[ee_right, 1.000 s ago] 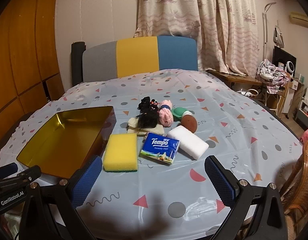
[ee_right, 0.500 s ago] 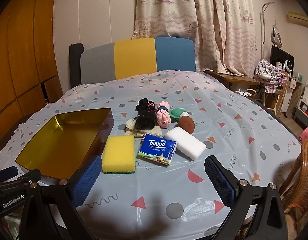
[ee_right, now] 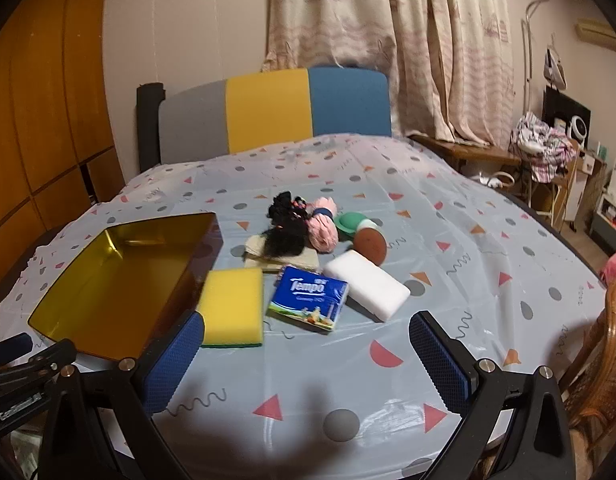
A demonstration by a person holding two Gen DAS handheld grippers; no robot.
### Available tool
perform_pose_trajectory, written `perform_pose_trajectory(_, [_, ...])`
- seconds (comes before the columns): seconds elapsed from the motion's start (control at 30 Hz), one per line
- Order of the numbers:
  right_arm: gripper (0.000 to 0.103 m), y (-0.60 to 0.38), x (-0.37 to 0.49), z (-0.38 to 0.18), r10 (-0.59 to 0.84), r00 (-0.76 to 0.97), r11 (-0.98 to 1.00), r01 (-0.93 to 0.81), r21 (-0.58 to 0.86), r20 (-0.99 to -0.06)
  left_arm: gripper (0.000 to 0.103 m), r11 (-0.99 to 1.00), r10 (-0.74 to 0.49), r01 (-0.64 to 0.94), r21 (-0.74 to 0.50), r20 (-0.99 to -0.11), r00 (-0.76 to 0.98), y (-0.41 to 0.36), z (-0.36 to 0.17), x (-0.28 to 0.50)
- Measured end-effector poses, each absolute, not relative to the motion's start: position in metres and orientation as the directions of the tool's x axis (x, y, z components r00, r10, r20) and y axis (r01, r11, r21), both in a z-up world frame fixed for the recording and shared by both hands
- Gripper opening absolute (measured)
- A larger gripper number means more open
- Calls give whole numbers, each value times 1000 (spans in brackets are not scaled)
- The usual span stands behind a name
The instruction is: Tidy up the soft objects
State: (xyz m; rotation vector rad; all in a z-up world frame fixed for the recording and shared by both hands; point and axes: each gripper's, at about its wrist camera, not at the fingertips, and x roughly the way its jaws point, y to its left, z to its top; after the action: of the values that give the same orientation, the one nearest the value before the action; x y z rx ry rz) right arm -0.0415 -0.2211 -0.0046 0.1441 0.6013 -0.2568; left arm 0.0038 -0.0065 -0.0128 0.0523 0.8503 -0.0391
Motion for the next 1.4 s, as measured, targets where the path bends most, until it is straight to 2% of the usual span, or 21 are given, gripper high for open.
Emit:
perform_pose_trajectory(0.17, [103, -239, -38, -9, -192, 775, 950, 300, 82, -602, 74, 995, -49, 97, 17, -769, 637, -17, -15, 6])
perform_pose_trajectory(0.47, [103, -288, -21, -34, -172, 703, 924, 357, 134, -690, 74, 963, -234, 251, -100, -772, 591, -50, -11, 12])
perform_pose_trajectory(0.63, [103, -319, 10, -52, -217, 648, 937, 349, 31, -730, 74, 937, -294, 326, -128, -793, 534, -70, -18, 13])
perform_pose_trajectory(0.83, [103, -337, 41, -71, -167, 593, 960, 281, 9, -787, 74, 910, -366, 358, -209, -810, 458, -84, -26, 16])
perform_pose_trajectory(0.93, [103, -331, 37, -64, -108, 652, 976, 214, 46, -750, 74, 913, -357, 358, -198, -813, 461, -89, -27, 18])
perform_pose_trajectory(1.07, [102, -306, 47, -58, -38, 686, 999, 30, -24, -727, 74, 924, -338, 328, -196, -818, 466, -88, -30, 21])
perform_pose_trajectory(1.1, [99, -300, 50, -58, -16, 689, 999, -16, -37, -724, 74, 927, -335, 317, -198, -817, 469, -86, -30, 21])
perform_pose_trajectory(1.2, [73, -281, 69, -69, 2, 661, 981, -147, -127, -750, 74, 934, -331, 288, -212, -817, 473, -78, -30, 21])
perform_pose_trajectory(1.23, [68, -279, 74, -73, 1, 648, 977, -164, -139, -761, 74, 936, -328, 281, -213, -817, 474, -77, -31, 22])
perform_pose_trajectory(1.3, [67, -277, 86, -82, 39, 619, 972, -204, -112, -784, 74, 940, -323, 263, -218, -819, 474, -73, -31, 23])
perform_pose_trajectory(1.4, [74, -277, 91, -86, 100, 604, 969, -238, -60, -791, 74, 940, -323, 256, -224, -826, 463, -72, -34, 25])
